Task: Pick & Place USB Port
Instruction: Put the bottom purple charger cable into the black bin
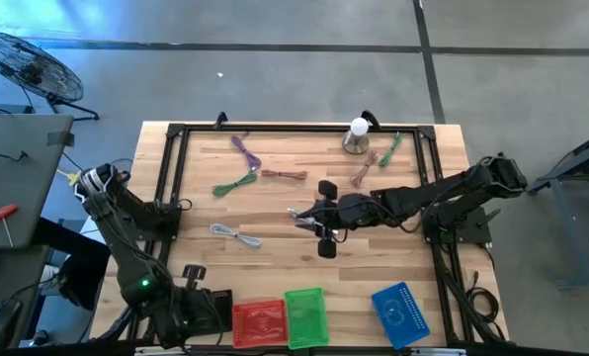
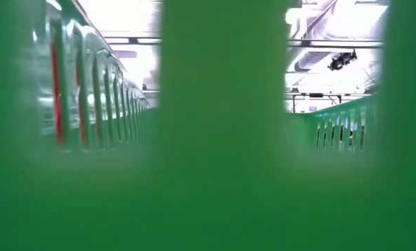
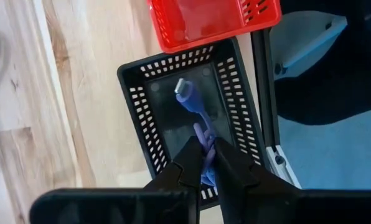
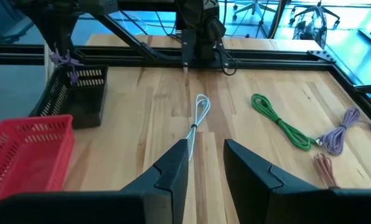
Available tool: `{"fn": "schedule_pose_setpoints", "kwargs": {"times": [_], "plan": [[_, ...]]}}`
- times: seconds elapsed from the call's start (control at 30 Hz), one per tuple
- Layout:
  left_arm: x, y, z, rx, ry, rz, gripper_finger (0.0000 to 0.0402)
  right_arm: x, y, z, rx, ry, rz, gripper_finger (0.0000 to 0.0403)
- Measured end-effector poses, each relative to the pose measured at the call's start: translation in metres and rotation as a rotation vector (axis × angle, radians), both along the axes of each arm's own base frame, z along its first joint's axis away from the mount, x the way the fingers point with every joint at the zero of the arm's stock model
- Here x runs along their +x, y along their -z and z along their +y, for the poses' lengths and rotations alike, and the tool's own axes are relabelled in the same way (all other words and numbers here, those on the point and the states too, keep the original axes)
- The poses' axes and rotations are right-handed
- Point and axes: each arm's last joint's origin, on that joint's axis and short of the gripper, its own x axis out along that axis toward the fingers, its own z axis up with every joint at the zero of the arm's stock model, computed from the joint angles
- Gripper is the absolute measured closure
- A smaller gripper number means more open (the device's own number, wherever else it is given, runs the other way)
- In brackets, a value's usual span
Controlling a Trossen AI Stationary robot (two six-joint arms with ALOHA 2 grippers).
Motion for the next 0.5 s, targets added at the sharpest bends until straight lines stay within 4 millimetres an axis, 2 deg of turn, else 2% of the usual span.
{"fn": "schedule_pose_setpoints", "kwargs": {"times": [0.17, 0.37, 0.5], "plan": [[0.004, 0.000, 0.003, -0.017, -0.010, 0.028, 0.0382, -0.001, 0.000, 0.004, -0.001, -0.017, 0.000, 0.0308], [0.022, -0.010, 0.013, -0.033, 0.008, 0.012, 0.0384, -0.001, 0.000, 0.004, -0.002, -0.015, 0.000, 0.0308], [0.030, -0.009, 0.022, -0.018, 0.011, 0.026, 0.0385, -0.001, 0.001, 0.004, -0.003, -0.016, 0.007, 0.0308]]}}
